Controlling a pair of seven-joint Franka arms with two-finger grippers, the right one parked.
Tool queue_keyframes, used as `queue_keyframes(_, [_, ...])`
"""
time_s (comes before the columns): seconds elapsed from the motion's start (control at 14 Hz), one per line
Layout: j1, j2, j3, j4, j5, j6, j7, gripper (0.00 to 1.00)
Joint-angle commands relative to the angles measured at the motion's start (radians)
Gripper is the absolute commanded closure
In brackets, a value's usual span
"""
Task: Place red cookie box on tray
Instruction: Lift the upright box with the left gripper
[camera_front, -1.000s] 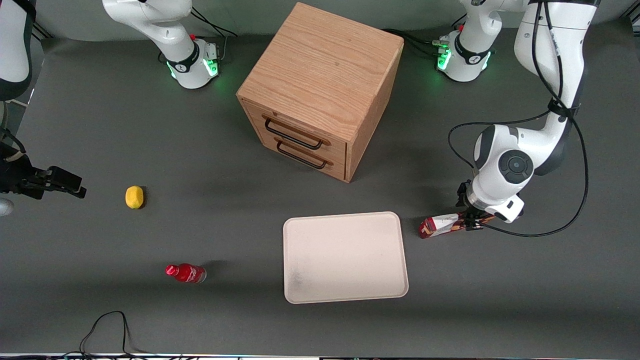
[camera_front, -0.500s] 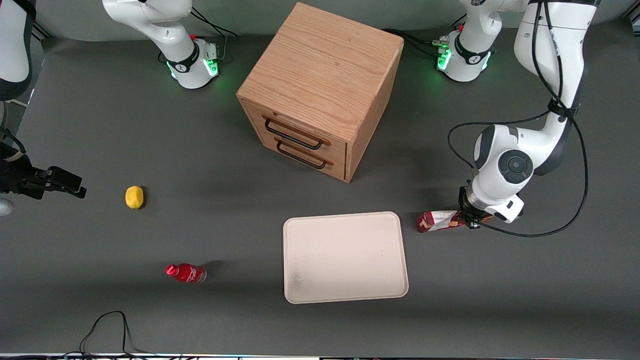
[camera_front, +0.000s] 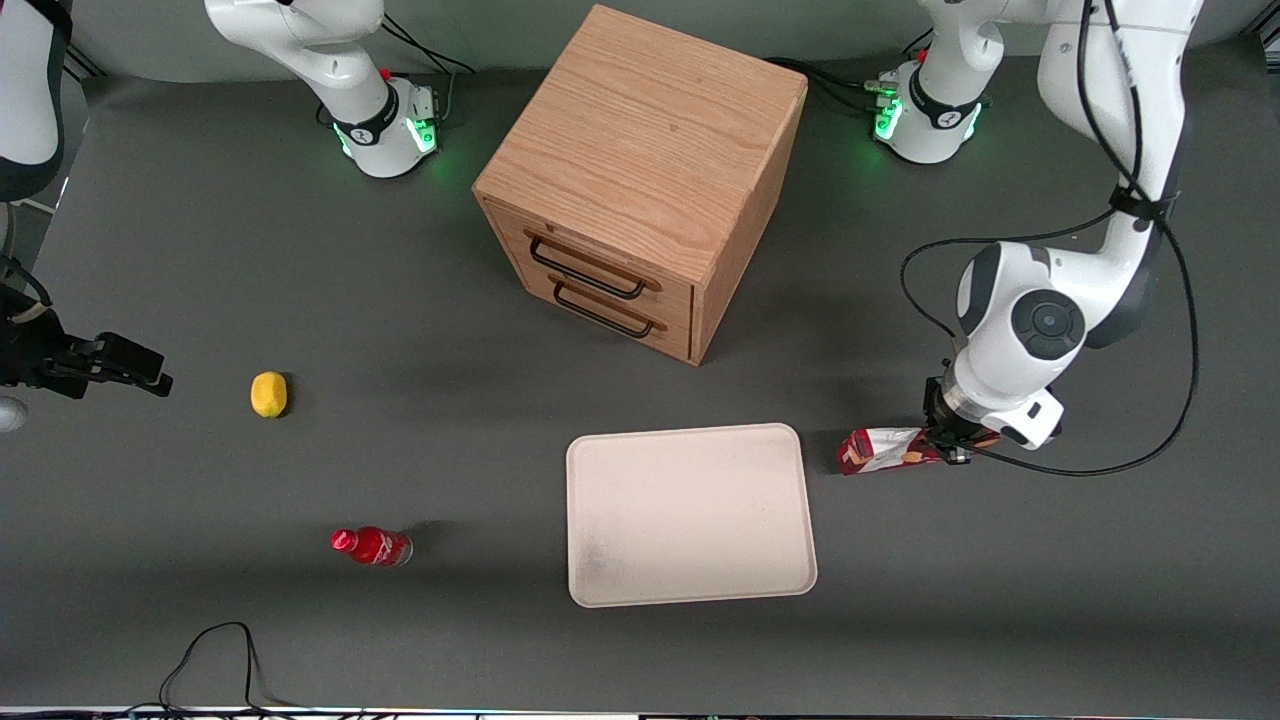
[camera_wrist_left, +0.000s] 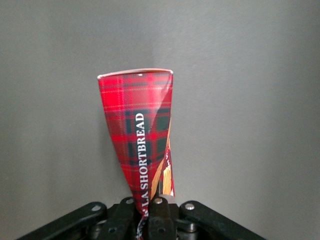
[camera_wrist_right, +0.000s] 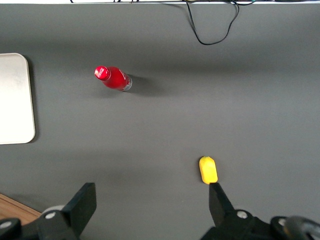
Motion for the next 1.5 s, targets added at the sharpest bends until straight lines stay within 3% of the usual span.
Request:
queue_keyframes(0.0, [-0.004, -0.063, 0.003, 0.093, 0.000, -0.159, 0.018, 1.00])
queue_keyframes(0.57, [-0.001, -0.124, 0.003, 0.371, -0.014, -0.515, 0.062, 1.00])
queue_keyframes(1.0, [0.000, -0.146, 0.003, 0.411, -0.024, -0.574, 0.131, 1.00])
queue_keyframes(1.43, [-0.003, -0.156, 0.003, 0.408, -0.021, -0.583, 0.572, 1.00])
